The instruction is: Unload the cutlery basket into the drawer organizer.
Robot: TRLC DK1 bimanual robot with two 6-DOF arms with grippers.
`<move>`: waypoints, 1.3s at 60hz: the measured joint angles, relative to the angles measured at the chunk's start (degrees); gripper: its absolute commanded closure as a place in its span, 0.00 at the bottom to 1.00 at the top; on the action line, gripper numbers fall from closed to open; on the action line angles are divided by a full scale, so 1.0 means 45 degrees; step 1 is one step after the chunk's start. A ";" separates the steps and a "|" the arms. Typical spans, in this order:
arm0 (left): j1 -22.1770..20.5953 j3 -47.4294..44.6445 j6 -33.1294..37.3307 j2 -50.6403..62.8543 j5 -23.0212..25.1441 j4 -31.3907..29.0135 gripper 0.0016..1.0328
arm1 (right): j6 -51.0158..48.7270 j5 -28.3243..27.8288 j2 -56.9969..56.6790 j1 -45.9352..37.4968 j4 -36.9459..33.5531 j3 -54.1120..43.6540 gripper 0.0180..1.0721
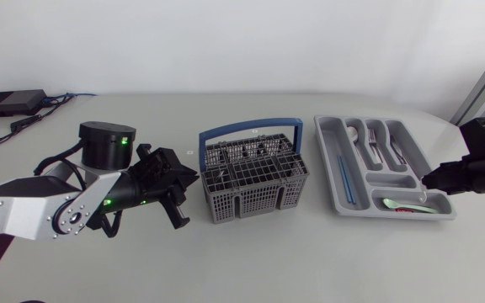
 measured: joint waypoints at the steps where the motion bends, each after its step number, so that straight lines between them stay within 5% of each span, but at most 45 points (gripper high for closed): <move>1: -0.0010 0.0000 0.0000 -0.0010 -0.0039 -0.0024 0.72 | -0.0019 0.0151 0.0078 -0.0005 0.0291 -0.0087 0.94; 25: -0.0058 -0.0005 0.0000 -0.1175 -0.0267 -0.0763 0.72 | 0.0185 0.2254 0.3555 0.0607 0.4143 -0.0889 0.94; 31: -0.0049 -0.0005 0.0000 -0.1336 -0.0267 -0.0869 0.72 | 0.0384 0.2327 0.4036 0.1073 0.4624 -0.0894 0.83; 46: -0.0044 -0.0015 0.0005 -0.1564 -0.0267 -0.1088 0.72 | 0.0670 0.2317 0.4201 0.1627 0.4663 -0.0899 0.48; 66: 0.0024 -0.0015 0.0005 -0.2327 -0.0267 -0.1719 0.72 | 0.0661 0.0971 0.0593 0.1841 0.3536 -0.0967 0.44; 78: 0.0010 -0.0078 0.0005 -0.2555 -0.0267 -0.1758 0.72 | 0.0665 -0.0126 -0.1078 0.3774 0.3041 -0.0967 0.44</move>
